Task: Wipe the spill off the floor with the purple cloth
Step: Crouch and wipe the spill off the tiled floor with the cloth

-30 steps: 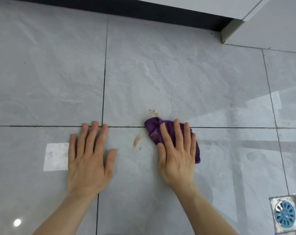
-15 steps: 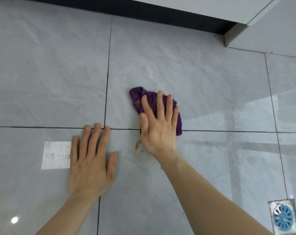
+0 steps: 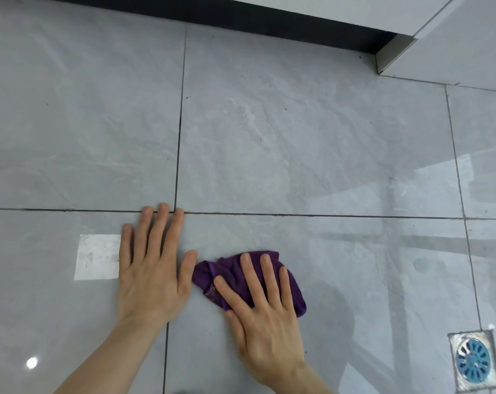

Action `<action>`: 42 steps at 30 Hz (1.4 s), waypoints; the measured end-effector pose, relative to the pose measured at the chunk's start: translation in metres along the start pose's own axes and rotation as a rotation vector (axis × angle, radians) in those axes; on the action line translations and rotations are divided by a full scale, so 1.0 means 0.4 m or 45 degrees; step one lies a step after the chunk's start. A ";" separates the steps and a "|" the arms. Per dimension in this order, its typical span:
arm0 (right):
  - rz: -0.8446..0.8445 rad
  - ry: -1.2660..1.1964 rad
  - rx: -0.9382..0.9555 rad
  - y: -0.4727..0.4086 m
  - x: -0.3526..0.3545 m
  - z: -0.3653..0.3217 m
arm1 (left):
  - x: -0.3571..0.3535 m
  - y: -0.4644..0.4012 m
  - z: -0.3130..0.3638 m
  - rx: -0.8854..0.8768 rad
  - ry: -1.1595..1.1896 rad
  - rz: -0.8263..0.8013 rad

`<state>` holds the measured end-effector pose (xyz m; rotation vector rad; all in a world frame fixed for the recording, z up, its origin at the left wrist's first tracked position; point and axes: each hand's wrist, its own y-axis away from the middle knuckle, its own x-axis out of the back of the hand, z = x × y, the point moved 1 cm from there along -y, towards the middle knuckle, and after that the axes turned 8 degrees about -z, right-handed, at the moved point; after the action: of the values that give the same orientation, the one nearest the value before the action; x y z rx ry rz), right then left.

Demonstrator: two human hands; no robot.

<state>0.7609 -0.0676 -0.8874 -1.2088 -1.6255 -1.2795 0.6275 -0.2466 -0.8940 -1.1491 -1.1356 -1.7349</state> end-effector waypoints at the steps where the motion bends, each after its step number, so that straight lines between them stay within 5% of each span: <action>1: -0.001 -0.005 0.009 0.002 0.003 0.003 | -0.002 0.001 0.003 0.006 0.004 0.000; 10: 0.297 -0.181 -0.169 -0.071 0.117 0.079 | 0.015 -0.039 0.005 0.006 0.012 0.022; 14: 0.374 -0.912 -0.597 -0.141 0.227 0.116 | 0.015 -0.041 -0.004 0.015 -0.001 0.020; 17: 0.162 -1.336 -0.802 -0.168 0.292 0.168 | 0.020 -0.046 -0.023 0.035 -0.018 0.023; 20: -0.003 -1.030 -0.706 -0.154 0.293 0.172 | 0.024 -0.044 -0.033 0.046 -0.024 0.023; 24: 0.328 -0.525 -0.633 -0.105 0.218 0.155 | 0.028 -0.044 -0.024 0.043 -0.007 0.034; 28: 0.284 -0.238 -0.481 -0.093 0.117 0.115 | 0.034 -0.047 -0.024 0.046 0.001 0.057; 33: 0.414 -0.238 -0.632 -0.167 0.086 0.031 | 0.031 -0.049 -0.032 0.039 -0.025 0.096; 42: 0.211 -0.101 -0.268 -0.075 -0.023 -0.227 | 0.023 -0.051 -0.035 0.020 -0.037 0.122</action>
<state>0.7341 -0.1598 -0.8829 -1.5070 -1.4377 -1.3355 0.6025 -0.2543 -0.8937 -1.2031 -1.0915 -1.6384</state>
